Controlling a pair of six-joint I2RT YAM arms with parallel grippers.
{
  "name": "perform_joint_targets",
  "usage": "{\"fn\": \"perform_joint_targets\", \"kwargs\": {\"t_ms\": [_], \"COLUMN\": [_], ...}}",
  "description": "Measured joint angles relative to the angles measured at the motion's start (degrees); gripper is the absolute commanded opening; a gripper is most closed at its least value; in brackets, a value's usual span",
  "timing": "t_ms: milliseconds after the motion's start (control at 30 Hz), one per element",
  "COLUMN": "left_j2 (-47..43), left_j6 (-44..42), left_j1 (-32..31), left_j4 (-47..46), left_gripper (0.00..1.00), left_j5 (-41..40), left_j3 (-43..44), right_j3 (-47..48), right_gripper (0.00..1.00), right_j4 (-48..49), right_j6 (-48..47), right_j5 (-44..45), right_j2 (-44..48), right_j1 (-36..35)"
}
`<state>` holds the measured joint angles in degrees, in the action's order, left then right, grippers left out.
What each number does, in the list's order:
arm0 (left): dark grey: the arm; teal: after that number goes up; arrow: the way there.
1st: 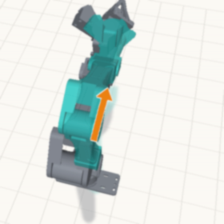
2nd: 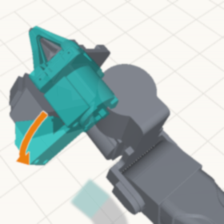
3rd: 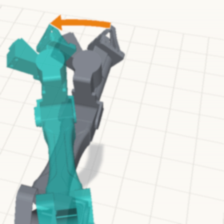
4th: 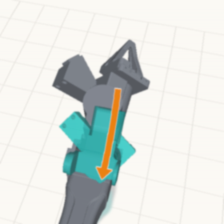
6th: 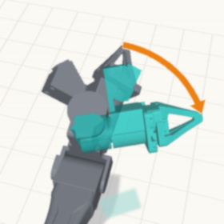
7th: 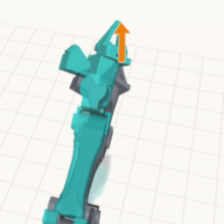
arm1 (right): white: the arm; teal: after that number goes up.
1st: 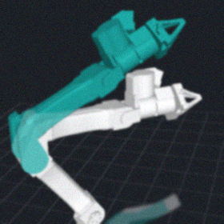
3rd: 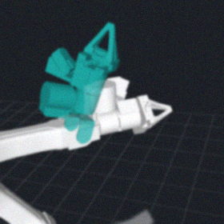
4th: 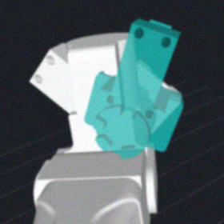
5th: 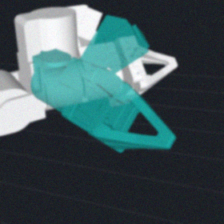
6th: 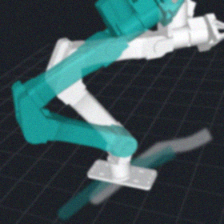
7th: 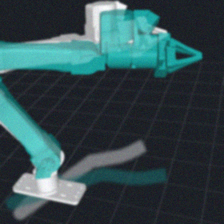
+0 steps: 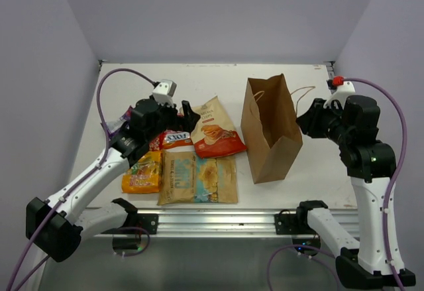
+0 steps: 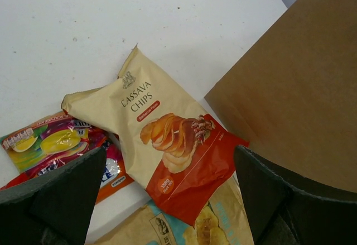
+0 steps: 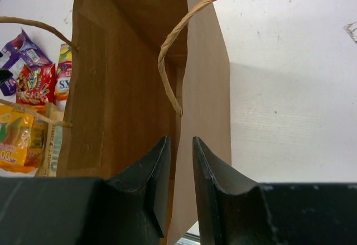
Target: Place the snacks into the paper bag
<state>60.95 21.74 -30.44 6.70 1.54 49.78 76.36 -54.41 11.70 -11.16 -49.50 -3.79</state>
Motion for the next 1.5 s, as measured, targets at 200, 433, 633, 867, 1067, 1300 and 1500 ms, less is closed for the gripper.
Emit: {"fn": "perform_joint_targets", "kwargs": {"t_ms": [200, 433, 633, 867, 1067, 1300, 1500], "left_j2": [1.84, 6.03, 12.28, 17.86, 23.52, 30.51, 33.48], "left_j6": [0.02, 0.00, -0.02, 0.04, 1.27, 3.41, 5.18], "left_j1": [0.42, 1.05, 1.92, 2.97, 3.34, 3.43, 3.43], "left_j4": [-2.01, -5.68, -9.20, -11.02, -16.98, -21.75, -28.81], "left_gripper": [1.00, 0.98, 0.98, 0.97, 0.93, 0.86, 0.31], "left_j5": [1.73, 2.78, 2.93, 2.43, 2.40, 1.86, 2.14], "left_j3": [-0.02, -0.04, -0.81, -0.94, -2.69, -8.09, -9.73], "right_j3": [-1.42, -3.85, -3.85, -3.82, -3.85, -3.85, -4.09], "right_gripper": [0.27, 0.05, 0.00, 0.00, 0.00, 0.00, 0.00], "right_j4": [1.05, 1.33, 1.40, 1.70, 1.73, 1.73, 2.01], "right_j6": [0.07, -0.04, 0.15, 0.22, 0.22, 0.20, 0.20], "right_j5": [-2.36, -3.34, -3.63, -6.14, -6.80, -7.72, -8.20], "right_j2": [0.02, 0.26, 0.42, 0.39, 0.68, 0.85, 0.83], "right_j1": [0.00, 0.00, 0.00, 0.00, 0.00, 0.00, 0.00]}}
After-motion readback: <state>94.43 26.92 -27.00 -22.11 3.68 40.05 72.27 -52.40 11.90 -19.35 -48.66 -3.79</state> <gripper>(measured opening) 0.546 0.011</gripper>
